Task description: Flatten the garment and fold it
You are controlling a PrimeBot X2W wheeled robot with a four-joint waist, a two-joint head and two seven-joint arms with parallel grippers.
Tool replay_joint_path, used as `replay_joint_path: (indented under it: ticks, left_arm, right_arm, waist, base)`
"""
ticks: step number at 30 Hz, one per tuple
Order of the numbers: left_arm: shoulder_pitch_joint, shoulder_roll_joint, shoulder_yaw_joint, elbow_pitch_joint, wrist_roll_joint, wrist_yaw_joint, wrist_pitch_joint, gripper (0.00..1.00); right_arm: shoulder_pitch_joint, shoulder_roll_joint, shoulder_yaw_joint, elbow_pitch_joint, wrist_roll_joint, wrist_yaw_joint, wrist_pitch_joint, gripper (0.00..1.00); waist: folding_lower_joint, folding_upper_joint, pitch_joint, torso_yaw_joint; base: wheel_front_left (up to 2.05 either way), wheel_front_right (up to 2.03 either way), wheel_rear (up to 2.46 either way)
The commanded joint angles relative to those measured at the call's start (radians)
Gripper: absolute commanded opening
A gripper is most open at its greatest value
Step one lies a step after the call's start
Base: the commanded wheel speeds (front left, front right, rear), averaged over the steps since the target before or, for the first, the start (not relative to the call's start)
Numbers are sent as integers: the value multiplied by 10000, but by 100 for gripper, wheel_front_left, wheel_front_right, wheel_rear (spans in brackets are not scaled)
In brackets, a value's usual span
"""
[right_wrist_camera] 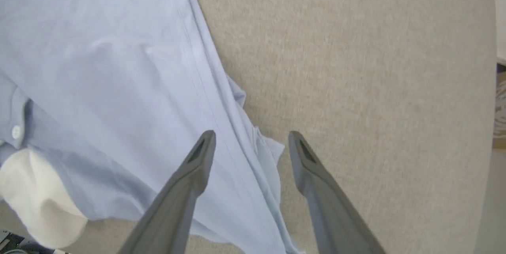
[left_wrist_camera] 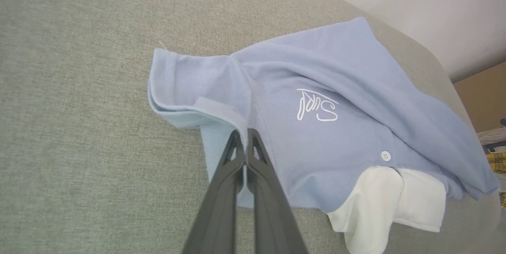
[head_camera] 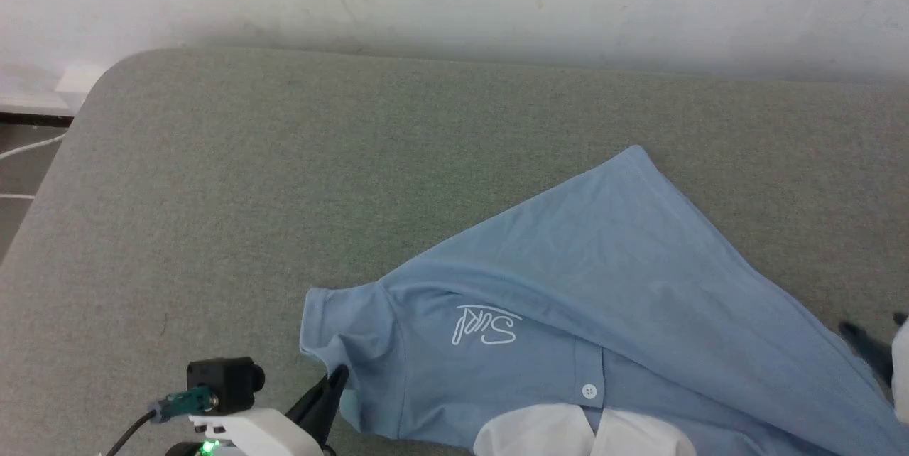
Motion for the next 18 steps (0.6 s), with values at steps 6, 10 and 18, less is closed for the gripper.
replay_joint_path:
  ticks: [6,10,18]
  left_arm:
    - [-639,-391,-314,88,131,-185,-129,0]
    - [-1151,-682,-611,236,291,-370,-167,0]
    - [-1898,-1072,-1148,297,746,-550,-215,0]
  right_arm:
    - [-2781,-319,1502,374,268,-9,-344,100]
    - [-4437,-546,2657,1337,239,-9,-191,100]
    - [-7008,-918,4263,3784,-131,-9,-47,100]
  waist:
    - [0,0,891,900]
    - [0,0,1481,1517]
    - [0,0,2450,2684]
  base:
    - [0,0,0]
    - [0,0,0]
    - [0,0,0]
